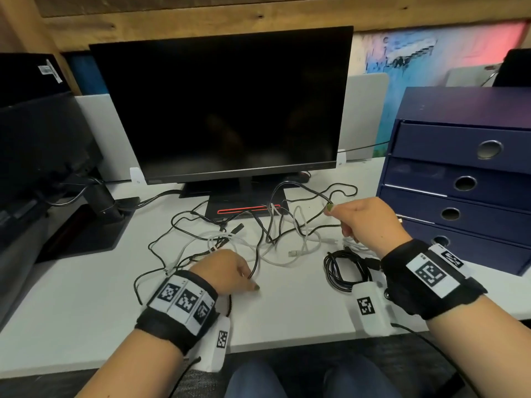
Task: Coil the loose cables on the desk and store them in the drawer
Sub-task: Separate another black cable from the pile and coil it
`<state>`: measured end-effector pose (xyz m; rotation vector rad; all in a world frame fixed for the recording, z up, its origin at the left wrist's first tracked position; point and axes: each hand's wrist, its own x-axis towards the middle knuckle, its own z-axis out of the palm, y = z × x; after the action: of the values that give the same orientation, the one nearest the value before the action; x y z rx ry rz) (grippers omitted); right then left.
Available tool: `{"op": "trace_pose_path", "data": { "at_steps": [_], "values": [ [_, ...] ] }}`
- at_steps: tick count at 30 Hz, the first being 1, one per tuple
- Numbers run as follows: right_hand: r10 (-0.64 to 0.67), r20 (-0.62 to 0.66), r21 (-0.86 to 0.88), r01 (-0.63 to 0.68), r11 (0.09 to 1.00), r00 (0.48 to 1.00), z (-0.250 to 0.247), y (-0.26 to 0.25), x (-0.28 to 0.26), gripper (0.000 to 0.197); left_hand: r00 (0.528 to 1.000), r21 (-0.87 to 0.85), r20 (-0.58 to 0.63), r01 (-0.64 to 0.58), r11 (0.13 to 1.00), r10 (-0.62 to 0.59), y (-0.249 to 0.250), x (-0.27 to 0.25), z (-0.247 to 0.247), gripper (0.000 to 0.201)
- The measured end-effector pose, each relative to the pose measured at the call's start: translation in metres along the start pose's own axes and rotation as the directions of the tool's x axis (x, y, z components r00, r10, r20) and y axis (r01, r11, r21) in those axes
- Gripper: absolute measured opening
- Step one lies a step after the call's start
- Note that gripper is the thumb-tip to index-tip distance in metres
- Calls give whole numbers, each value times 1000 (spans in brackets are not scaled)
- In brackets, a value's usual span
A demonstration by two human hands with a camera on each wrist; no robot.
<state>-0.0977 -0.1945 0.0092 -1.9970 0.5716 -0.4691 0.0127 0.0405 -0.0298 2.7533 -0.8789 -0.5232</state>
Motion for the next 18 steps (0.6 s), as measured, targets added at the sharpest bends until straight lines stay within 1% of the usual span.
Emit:
{"op": "trace_pose_path", "data": {
  "at_steps": [1,3,5,7,9,11,13,16,18],
  "values": [
    [12,3,-7,-12,1000,1000,3,0,-1,44,1000,68,21,-15,998,13,2,0,5,21],
    [21,8,-13,-21,1000,1000,8,-1,-3,44,999,182,4,-47,982,47,4,1,13,14],
    [34,10,-60,-33,998,999,14,-4,-4,45,996,199,-56,-62,978,74,5,2,15,11],
    [53,27,-117,-50,992,998,18,-7,-5,45,985,94,-148,-76,993,89,7,0,10,10],
    [64,49,-153,-56,987,997,21,-10,-6,44,961,-67,-261,-108,992,87,12,-3,3,11],
    [40,84,-175,-25,984,996,23,-12,-8,43,933,-189,-351,-153,970,79,17,-7,-7,12],
    [10,114,-179,11,984,993,26,-14,-10,41,906,-247,-416,-199,948,82,23,-12,-16,14],
    [-11,139,-176,35,984,990,32,-14,-13,41,834,-288,-546,-276,917,80,33,-23,-33,22],
    [12,177,-118,9,993,984,35,-15,-14,34,779,-352,-625,-342,871,53,37,-30,-43,26]
  ]
}}
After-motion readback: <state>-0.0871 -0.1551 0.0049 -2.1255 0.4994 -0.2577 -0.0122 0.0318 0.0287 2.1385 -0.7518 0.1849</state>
